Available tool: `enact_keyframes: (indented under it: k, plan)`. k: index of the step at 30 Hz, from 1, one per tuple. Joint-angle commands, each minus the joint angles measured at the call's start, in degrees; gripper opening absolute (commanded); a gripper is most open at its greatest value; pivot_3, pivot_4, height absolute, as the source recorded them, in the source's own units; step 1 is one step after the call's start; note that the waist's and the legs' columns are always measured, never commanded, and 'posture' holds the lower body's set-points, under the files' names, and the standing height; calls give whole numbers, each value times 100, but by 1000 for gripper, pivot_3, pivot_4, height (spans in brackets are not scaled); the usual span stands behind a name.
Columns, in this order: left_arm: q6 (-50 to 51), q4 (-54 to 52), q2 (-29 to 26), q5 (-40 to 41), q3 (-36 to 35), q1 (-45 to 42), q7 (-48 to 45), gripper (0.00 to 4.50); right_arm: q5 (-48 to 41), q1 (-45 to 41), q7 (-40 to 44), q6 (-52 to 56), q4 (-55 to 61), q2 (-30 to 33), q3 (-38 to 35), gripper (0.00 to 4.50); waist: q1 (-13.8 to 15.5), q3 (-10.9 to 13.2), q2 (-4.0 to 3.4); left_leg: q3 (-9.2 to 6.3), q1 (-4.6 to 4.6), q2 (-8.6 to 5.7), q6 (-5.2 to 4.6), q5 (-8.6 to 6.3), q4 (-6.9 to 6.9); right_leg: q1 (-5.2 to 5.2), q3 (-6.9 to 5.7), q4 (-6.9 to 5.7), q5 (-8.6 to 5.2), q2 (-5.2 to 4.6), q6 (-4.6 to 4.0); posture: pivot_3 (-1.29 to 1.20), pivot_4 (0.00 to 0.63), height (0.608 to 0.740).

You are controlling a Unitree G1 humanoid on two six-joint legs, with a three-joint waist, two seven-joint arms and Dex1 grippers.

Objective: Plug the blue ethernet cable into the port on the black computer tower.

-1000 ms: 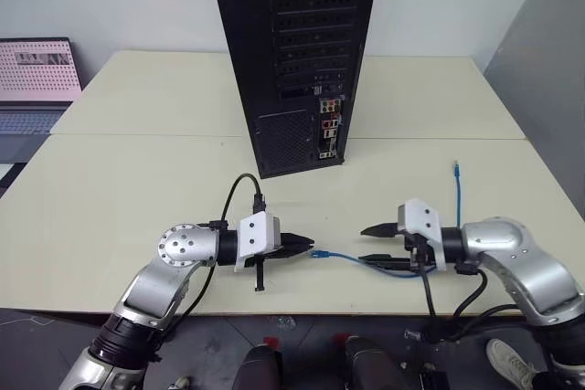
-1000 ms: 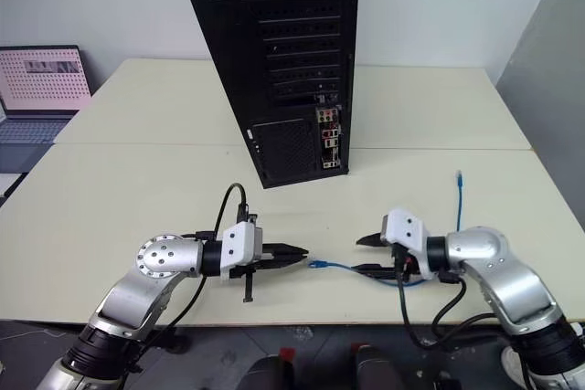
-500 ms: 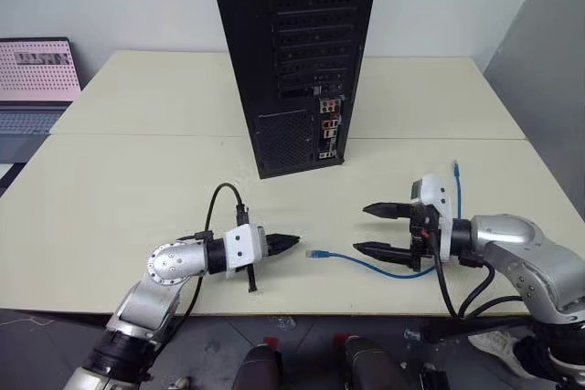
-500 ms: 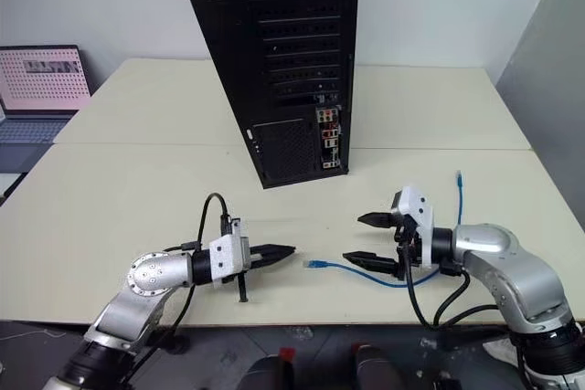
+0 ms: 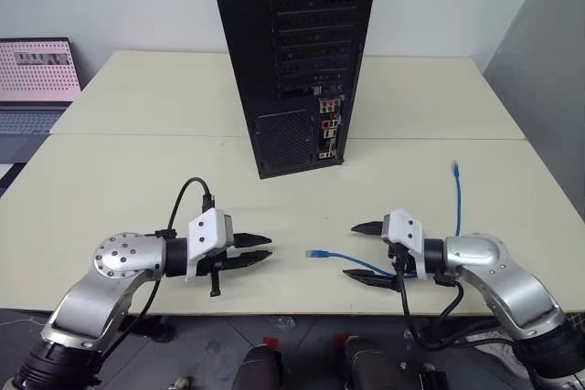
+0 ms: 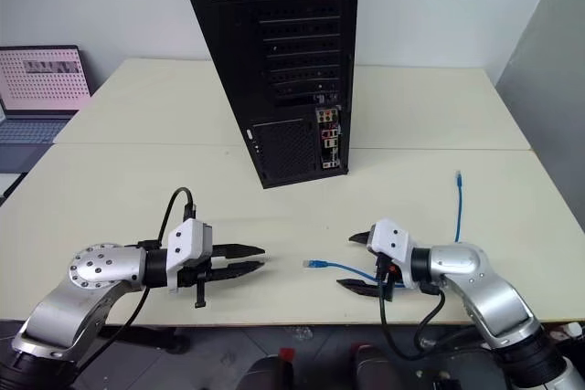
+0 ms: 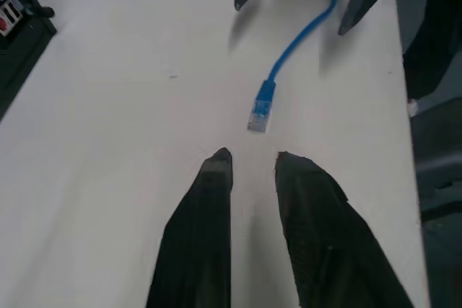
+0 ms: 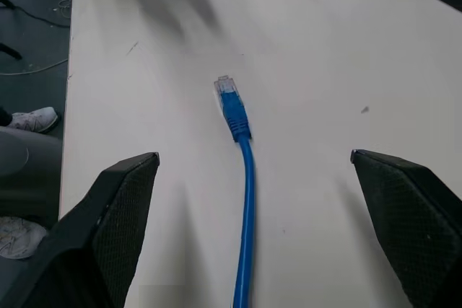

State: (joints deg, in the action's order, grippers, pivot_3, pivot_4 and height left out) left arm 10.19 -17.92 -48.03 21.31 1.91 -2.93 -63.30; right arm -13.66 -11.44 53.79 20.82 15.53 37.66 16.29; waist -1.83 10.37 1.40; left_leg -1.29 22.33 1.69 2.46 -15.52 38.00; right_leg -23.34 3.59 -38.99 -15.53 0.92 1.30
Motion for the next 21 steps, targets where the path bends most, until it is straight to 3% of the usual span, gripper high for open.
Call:
enact_keyframes:
  k: [1,3,4,21]
  plan:
    - [-322,-223,-1,-191,-4,-3,6,2148,150,-90,67,-260,-93,-76,61,4500,1,0,0,0,0,0,0,0,0,0,0,0,0,0,0,0,150,740]
    - [-425,-206,92,-293,32,-43,87,2592,252,-120,86,-350,-212,-122,147,4500,2,0,0,0,0,-1,0,0,0,0,2,0,0,0,0,0,150,740]
    - [-450,-198,133,-334,51,-61,122,2592,303,-127,79,-382,-279,-155,184,4500,1,0,0,0,0,-1,0,0,0,0,2,0,0,0,0,0,150,740]
    - [-478,-77,453,-574,320,-185,195,2640,628,-223,124,-476,-418,-197,250,488,1,0,0,-1,-1,-2,0,0,1,0,2,-1,1,1,-1,0,150,740]
